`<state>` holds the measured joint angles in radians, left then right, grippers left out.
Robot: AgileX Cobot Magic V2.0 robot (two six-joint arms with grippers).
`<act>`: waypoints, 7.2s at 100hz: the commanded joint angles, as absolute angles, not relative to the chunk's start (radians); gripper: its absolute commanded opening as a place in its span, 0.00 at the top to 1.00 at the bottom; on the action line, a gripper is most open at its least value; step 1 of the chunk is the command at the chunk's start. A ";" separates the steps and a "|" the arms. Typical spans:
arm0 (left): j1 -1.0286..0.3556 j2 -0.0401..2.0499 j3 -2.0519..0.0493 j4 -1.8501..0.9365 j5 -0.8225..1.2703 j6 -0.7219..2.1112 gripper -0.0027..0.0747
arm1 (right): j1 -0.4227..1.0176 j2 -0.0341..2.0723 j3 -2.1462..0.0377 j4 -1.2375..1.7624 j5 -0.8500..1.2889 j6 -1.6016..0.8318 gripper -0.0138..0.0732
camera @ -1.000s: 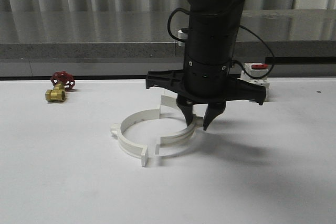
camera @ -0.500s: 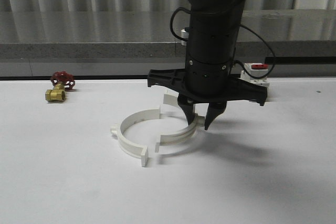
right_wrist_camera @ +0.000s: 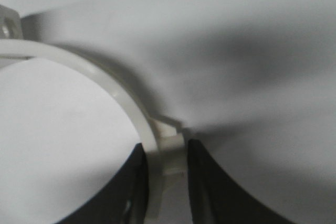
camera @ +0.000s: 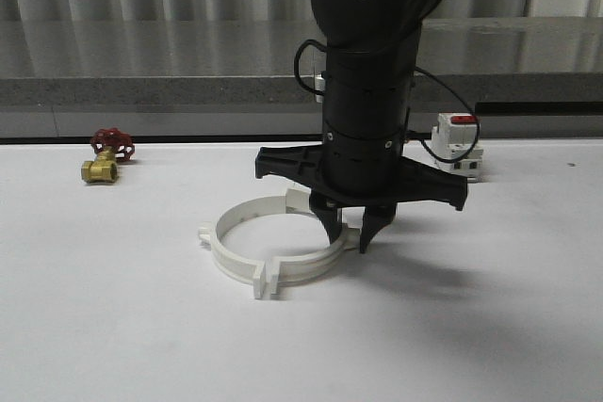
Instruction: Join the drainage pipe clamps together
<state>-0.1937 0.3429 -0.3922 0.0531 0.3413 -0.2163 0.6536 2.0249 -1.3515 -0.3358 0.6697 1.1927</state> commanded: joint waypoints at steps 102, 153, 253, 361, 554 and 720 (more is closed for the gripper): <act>-0.192 0.351 -0.419 0.054 0.267 -0.217 0.99 | 0.657 1.969 -1.375 -0.368 0.636 1.184 0.21; -0.192 0.351 -0.419 0.054 0.267 -0.217 0.99 | 0.578 1.785 -1.375 -0.483 0.636 1.009 0.21; -0.192 0.351 -0.419 0.054 0.267 -0.217 0.99 | 0.272 0.964 -0.637 -0.656 0.624 0.971 0.82; -0.192 0.351 -0.419 0.054 0.267 -0.217 0.99 | 0.273 0.913 -0.604 -0.659 0.642 0.971 0.92; -0.192 0.351 -0.419 0.054 0.267 -0.217 0.99 | 0.075 0.065 0.012 0.072 -0.104 -0.025 0.92; -0.192 0.351 -0.419 0.054 0.267 -0.217 0.99 | 0.075 -0.031 0.012 -0.049 0.000 0.049 0.92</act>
